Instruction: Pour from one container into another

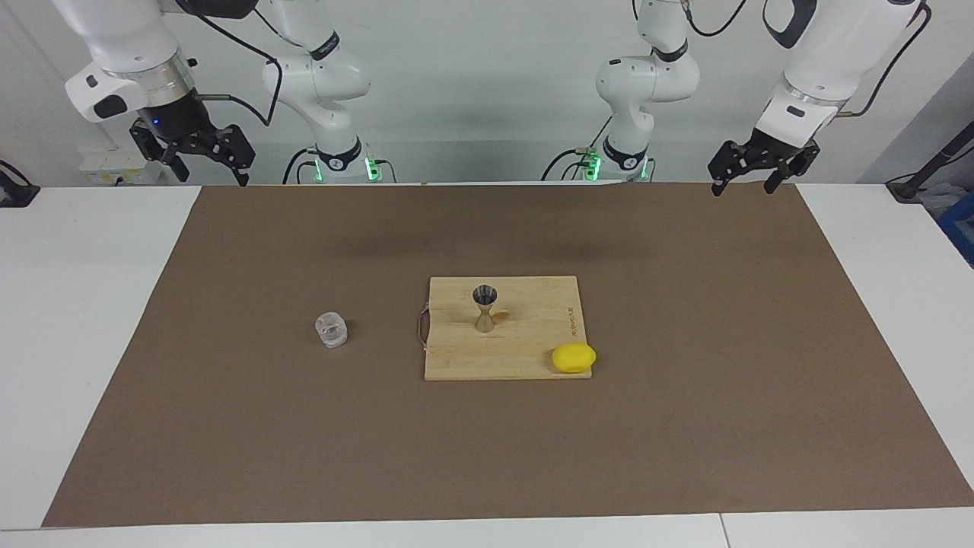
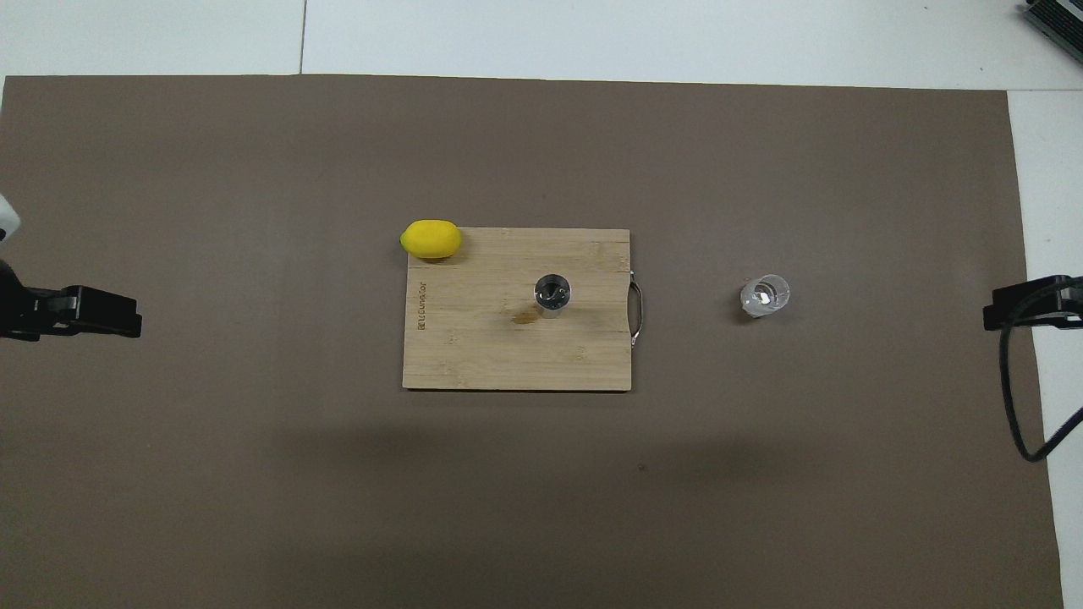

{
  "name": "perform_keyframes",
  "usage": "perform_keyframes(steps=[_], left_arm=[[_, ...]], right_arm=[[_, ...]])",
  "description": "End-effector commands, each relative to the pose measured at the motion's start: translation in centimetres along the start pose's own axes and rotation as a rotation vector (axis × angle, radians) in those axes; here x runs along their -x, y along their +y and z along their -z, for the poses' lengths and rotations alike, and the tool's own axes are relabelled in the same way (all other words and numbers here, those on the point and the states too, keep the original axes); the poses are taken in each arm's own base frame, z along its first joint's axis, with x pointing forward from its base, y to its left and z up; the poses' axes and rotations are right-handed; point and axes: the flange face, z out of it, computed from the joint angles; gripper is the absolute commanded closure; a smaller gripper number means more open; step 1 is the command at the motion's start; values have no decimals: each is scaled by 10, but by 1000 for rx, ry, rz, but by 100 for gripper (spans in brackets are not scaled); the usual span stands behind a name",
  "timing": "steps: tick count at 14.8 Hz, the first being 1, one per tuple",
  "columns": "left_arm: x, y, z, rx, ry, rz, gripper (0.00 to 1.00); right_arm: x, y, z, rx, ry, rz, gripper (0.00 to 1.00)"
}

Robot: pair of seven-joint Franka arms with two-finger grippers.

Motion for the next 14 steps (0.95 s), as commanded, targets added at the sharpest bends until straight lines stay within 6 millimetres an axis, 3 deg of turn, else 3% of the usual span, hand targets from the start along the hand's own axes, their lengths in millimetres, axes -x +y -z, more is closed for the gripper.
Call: perform_keyframes(steps=[1,14], left_arm=[[2,-2,5,-14,7,13,0],[2,-1,6,-16,9,30,0]], right_arm=[[-3,1,2,5,0,15,0],[-4,-3,3,5,11,3,0]])
